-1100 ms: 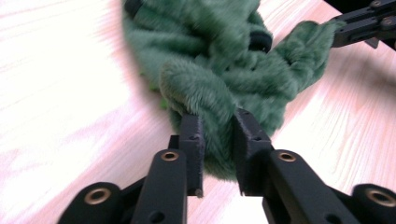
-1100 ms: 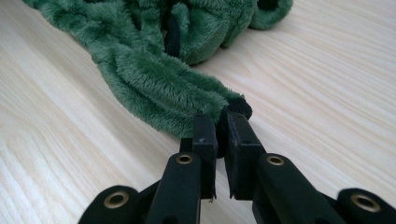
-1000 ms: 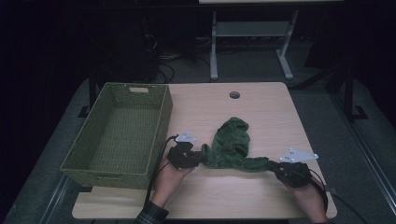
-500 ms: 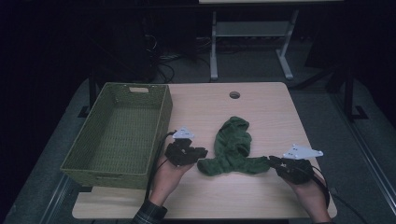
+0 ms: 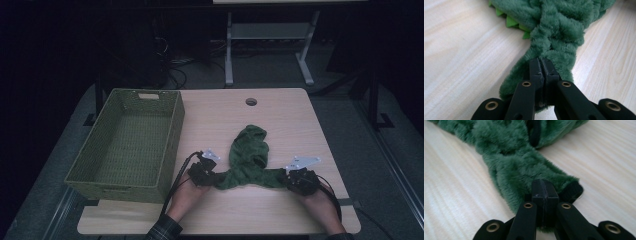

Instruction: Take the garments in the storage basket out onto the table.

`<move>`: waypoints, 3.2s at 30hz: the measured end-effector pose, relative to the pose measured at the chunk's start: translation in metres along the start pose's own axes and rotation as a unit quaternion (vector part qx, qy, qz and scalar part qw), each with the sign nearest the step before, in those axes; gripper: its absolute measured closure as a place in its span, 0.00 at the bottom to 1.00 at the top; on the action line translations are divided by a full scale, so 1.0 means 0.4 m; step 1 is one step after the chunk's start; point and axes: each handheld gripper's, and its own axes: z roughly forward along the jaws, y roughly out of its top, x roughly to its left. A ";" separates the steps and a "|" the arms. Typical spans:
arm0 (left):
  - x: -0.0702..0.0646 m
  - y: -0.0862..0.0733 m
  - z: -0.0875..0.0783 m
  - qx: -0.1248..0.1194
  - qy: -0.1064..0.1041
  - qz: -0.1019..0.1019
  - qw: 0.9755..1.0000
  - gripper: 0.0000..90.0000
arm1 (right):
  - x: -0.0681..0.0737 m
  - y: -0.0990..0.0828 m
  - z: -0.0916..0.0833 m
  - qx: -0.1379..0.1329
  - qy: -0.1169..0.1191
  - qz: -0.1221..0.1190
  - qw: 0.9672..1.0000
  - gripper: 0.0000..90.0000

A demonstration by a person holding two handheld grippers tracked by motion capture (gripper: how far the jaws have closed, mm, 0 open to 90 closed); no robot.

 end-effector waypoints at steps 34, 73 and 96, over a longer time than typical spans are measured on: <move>0.020 0.149 -0.052 -0.063 -0.008 0.024 0.998 0.71 | 0.050 0.064 0.009 -0.036 0.028 0.013 0.999 0.82; 0.081 0.227 -0.027 -0.087 -0.029 0.024 0.996 0.95 | 0.023 0.076 0.078 -0.020 0.024 0.078 0.996 0.84; 0.082 0.049 -0.033 -0.025 0.031 -0.035 0.999 0.96 | -0.022 0.127 0.032 -0.041 0.002 0.021 0.999 0.91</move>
